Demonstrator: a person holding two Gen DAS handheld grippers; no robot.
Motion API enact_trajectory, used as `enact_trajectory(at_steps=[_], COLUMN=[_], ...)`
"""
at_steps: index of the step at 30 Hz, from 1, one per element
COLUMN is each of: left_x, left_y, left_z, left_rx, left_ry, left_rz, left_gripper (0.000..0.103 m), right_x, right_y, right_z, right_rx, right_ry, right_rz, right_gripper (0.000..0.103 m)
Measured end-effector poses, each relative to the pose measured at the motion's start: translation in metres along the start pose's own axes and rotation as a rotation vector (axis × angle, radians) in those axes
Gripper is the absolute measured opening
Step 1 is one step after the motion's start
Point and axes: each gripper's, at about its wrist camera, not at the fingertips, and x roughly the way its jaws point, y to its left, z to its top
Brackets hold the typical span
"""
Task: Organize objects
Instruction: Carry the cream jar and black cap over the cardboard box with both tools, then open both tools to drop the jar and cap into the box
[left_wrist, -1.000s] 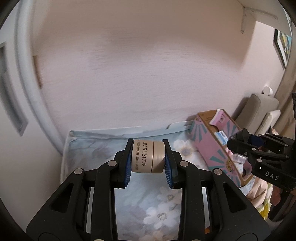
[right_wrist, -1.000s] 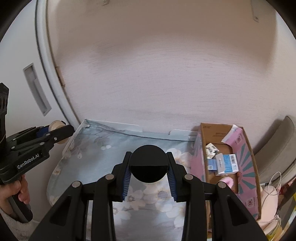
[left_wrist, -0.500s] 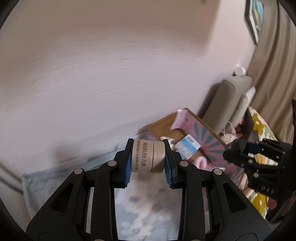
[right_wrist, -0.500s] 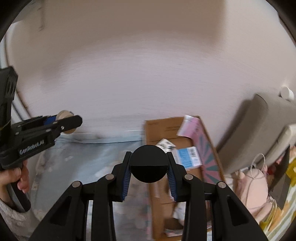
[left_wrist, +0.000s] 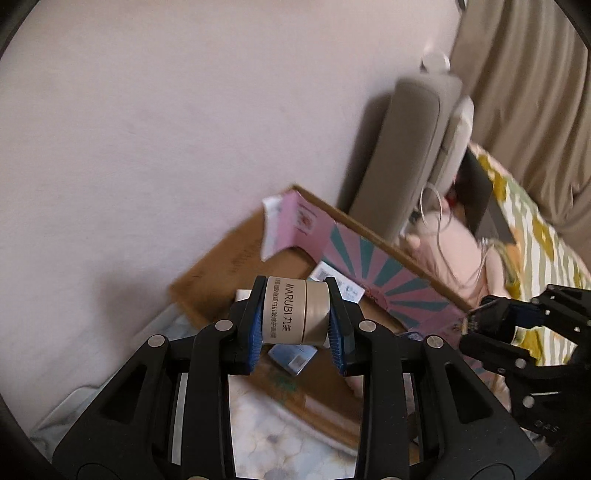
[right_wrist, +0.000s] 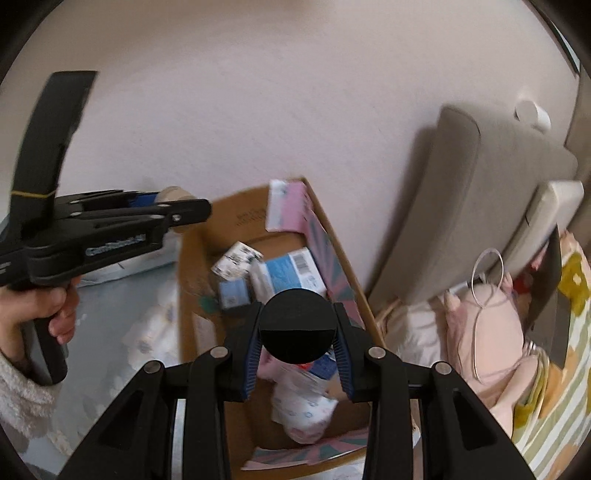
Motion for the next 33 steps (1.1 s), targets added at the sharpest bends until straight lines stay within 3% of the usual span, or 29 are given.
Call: enact_trajectory(at_steps=[6,17,19,20,21,25,26,28,29,33], left_x=[0.037,0.057,0.056,0.056,0.056,0.060,0.060,0.063,0.063,0.063], left_y=[-0.004,-0.002,-0.001,-0.001,0.000,-0.002,-0.002,-0.003,-0.003,-0.006], left_z=[0.001,0.015,0.014,0.014,0.013,0.008,0.006,0.004,0.003,0.000], left_rx=[0.029,0.083,0.082,0.083,0.088,0.101,0.101,0.101,0.094,0.092], left_ry=[0.068,0.124,0.131,0.134,0.136,0.159,0.163,0.173,0.166,0.172], left_rz=[-0.005,0.059,0.047,0.043,0.041,0.034,0.029,0.027,0.019,0.019], left_gripper=[0.027,0.028,0.029,0.029,0.030,0.032,0.038,0.083,0.101,0.103], right_x=[0.021,0.040,0.043,0.043,0.043,0.041,0.041,0.040,0.039,0.038], right_y=[-0.012,0.007,0.014,0.016,0.017,0.016,0.016,0.014,0.013,0.011], right_z=[-0.013,-0.016,-0.017,-0.017,-0.018,-0.019,-0.019,-0.021,-0.022,-0.025], right_rx=[0.041,-0.002,-0.023,-0.026,-0.029,-0.006,-0.001,0.010,0.012,0.017], right_ry=[0.058,0.102,0.116,0.114,0.108,0.098,0.099,0.104,0.106,0.106], right_rz=[0.000,0.044,0.046,0.044,0.049,0.044,0.041,0.040,0.039,0.037], right_gripper=[0.033,0.034,0.063,0.087,0.096,0.101,0.101,0.101,0.101,0.101])
